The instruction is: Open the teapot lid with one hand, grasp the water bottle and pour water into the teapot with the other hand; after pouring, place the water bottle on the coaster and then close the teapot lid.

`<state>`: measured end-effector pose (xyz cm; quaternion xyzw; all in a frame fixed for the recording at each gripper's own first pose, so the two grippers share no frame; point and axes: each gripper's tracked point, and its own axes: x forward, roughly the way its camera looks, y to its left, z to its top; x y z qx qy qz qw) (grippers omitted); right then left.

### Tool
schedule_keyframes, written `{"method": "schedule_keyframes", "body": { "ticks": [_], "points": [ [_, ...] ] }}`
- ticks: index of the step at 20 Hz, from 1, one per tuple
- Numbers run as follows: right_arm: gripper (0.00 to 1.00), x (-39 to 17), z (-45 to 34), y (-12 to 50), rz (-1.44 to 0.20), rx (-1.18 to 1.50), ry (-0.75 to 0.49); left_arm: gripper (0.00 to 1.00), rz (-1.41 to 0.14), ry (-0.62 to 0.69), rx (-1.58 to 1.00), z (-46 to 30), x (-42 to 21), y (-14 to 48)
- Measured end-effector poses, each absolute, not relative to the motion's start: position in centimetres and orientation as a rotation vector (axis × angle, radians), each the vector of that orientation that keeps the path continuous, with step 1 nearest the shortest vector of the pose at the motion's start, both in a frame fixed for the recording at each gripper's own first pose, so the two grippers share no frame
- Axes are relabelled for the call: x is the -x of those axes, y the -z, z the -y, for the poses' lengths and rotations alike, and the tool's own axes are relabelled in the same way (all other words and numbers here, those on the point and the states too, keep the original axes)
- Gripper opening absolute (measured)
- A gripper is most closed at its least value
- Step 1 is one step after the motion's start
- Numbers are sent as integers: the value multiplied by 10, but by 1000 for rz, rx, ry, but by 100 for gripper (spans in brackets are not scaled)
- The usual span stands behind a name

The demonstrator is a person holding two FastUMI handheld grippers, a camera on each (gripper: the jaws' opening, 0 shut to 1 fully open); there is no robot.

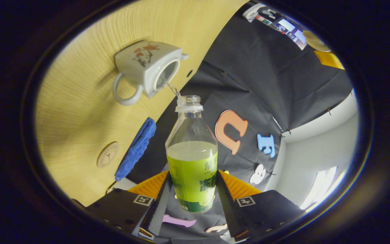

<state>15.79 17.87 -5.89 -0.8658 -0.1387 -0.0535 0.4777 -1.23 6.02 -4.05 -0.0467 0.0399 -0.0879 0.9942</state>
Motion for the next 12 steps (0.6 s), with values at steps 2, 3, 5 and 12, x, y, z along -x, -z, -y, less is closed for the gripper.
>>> {"method": "schedule_keyframes", "body": {
  "ticks": [2, 3, 5, 12],
  "points": [
    [72, -154, -183, 58, 359, 2125, 131, 4, -81, 179, 92, -60, 13, 41],
    [72, -153, -185, 57, 368, 2131, 132, 3, -81, 180, 91, -60, 12, 41],
    [74, -152, -186, 57, 376, 2138, 131, 4, -82, 184, 87, -59, 13, 40],
    [75, -148, -193, 58, 432, 2202, 147, 3, -89, 197, 71, -58, 13, 43]
  ]
}}
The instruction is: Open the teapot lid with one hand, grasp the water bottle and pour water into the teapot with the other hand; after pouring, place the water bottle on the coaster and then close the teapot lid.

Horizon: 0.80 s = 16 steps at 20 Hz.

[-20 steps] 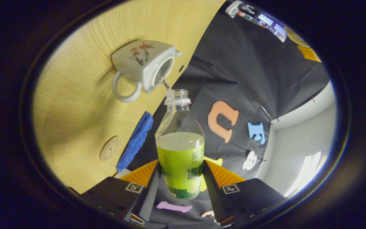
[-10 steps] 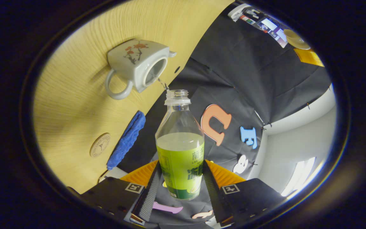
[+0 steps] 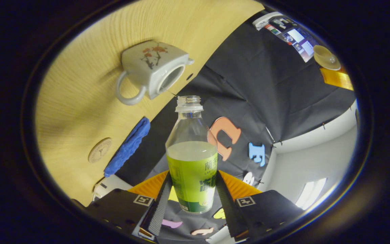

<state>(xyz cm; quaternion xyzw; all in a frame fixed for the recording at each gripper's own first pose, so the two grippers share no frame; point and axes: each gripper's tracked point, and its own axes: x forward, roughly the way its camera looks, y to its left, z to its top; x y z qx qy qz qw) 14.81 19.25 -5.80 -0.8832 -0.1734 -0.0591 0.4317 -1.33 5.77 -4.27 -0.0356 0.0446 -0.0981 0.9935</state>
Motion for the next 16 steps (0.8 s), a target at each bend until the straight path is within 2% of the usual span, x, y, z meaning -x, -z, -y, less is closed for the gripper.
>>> {"method": "schedule_keyframes", "body": {
  "ticks": [9, 16],
  "points": [
    [74, -149, -192, 59, 461, 2180, 145, 3, -108, 183, 54, -59, 12, 47],
    [75, -150, -183, 63, 433, 1999, 130, 3, -106, 192, 45, -57, 13, 45]
  ]
}}
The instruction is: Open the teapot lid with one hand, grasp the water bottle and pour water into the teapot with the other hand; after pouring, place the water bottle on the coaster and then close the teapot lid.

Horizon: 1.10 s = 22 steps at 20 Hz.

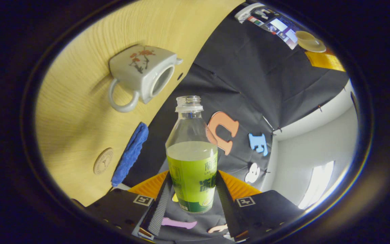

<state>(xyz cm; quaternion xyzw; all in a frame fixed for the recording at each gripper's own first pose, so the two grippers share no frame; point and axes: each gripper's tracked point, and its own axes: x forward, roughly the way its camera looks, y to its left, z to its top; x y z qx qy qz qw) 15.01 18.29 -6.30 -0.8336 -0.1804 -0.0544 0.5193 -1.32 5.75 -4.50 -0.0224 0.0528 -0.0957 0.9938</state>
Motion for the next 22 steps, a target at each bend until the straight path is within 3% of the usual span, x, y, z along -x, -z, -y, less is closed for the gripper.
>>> {"method": "schedule_keyframes", "body": {
  "ticks": [11, 22],
  "points": [
    [73, -146, -165, 93, 272, 1359, -56, 3, -115, 176, 70, -57, 11, 47],
    [74, -177, -129, 84, -19, 711, -124, 3, -125, 213, 41, -29, 6, 47]
  ]
}}
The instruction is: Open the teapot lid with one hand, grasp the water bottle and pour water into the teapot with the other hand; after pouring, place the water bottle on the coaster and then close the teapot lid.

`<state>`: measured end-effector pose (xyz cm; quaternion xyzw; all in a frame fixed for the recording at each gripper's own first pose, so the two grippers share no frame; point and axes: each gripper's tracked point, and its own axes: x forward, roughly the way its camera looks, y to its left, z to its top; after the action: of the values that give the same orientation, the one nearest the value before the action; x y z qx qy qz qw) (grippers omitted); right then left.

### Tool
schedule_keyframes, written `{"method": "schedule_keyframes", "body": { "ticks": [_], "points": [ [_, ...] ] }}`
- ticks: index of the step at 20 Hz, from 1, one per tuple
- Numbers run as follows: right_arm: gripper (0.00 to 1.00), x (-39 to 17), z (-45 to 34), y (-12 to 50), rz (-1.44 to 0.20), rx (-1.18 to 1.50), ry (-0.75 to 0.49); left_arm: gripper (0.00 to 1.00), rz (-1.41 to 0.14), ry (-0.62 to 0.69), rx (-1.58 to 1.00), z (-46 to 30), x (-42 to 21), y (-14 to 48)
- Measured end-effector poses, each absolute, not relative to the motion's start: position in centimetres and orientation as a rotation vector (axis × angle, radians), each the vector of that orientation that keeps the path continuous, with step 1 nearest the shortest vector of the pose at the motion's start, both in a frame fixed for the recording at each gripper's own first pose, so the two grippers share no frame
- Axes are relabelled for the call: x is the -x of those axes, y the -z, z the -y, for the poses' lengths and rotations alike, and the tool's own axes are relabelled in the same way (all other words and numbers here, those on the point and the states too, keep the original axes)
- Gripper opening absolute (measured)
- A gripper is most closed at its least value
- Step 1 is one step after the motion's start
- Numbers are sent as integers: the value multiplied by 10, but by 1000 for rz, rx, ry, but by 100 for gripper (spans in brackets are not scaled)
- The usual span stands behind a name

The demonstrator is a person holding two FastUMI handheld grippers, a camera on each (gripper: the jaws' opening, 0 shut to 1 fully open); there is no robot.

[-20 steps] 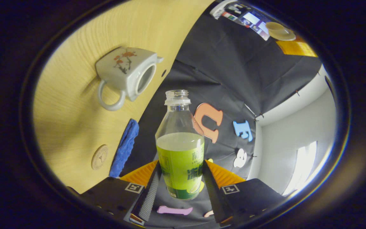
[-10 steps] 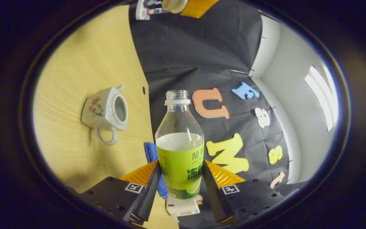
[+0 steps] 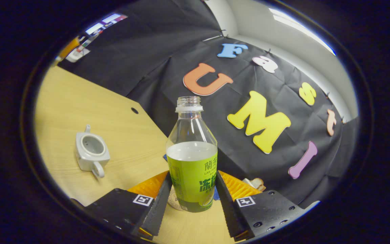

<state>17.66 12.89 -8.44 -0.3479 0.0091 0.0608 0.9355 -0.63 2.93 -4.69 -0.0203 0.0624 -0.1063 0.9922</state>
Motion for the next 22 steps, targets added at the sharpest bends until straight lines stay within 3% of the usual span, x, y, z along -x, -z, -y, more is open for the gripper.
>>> {"method": "schedule_keyframes", "body": {
  "ticks": [10, 22],
  "points": [
    [75, -227, -82, 88, -257, 83, -122, 4, -146, 214, 78, -25, 5, 52],
    [75, -279, -78, 129, -281, 11, -82, 4, -161, 198, 67, -20, 4, 58]
  ]
}}
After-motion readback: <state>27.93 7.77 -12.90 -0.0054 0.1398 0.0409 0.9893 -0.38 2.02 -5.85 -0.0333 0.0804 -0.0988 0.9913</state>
